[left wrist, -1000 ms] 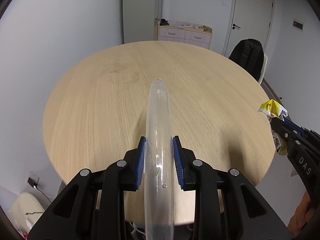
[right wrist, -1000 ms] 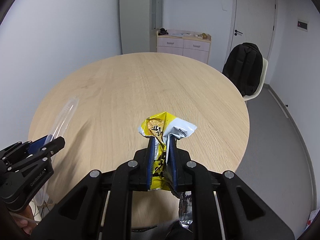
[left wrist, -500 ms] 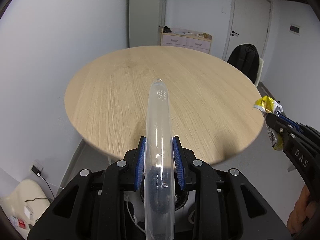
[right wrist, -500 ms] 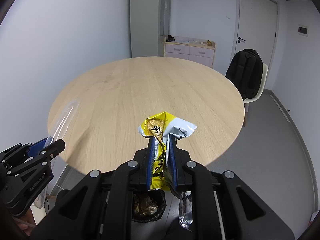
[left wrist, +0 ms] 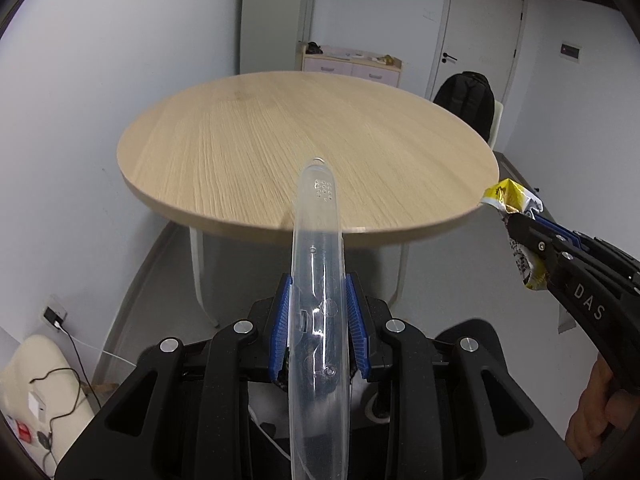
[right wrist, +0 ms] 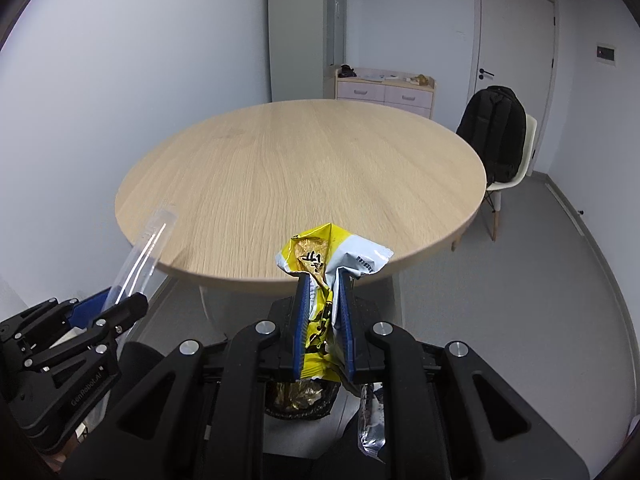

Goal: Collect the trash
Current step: 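Lift both held items and carry them down over the bin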

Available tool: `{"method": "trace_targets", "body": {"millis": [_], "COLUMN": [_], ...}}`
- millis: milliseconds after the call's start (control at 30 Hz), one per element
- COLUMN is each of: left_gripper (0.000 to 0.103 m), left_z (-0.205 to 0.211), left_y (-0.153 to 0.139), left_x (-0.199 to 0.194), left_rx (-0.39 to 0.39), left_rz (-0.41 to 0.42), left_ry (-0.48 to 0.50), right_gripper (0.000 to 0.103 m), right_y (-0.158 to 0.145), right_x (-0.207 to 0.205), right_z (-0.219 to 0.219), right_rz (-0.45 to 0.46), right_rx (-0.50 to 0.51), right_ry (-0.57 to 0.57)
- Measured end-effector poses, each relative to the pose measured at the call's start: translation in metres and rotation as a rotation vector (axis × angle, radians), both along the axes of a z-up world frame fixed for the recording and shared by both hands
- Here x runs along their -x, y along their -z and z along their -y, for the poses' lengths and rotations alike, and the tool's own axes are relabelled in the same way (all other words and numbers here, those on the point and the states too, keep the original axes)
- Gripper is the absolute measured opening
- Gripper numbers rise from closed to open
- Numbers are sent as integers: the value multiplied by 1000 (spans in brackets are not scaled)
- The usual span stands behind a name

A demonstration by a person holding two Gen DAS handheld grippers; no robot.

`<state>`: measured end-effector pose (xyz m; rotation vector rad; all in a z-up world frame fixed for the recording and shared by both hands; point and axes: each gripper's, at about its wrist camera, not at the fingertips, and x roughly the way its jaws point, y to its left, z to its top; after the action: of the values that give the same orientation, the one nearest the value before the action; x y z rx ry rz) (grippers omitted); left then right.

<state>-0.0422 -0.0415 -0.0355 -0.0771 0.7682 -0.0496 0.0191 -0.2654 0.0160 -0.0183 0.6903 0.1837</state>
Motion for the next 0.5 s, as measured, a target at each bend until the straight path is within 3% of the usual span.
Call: {"method": "trace_targets", "body": {"millis": [500], "left_gripper": [27], "left_z": [-5], "left_y": [57], "left_x": [15], "left_rx": [-6], "left_rz": [-46], "left_ry": [-3], "right_gripper": [14], "right_y": [49], "right_x": [23], "right_z": [-10], "right_rz": [-43], "right_rx": [25], "right_ry": [8]}}
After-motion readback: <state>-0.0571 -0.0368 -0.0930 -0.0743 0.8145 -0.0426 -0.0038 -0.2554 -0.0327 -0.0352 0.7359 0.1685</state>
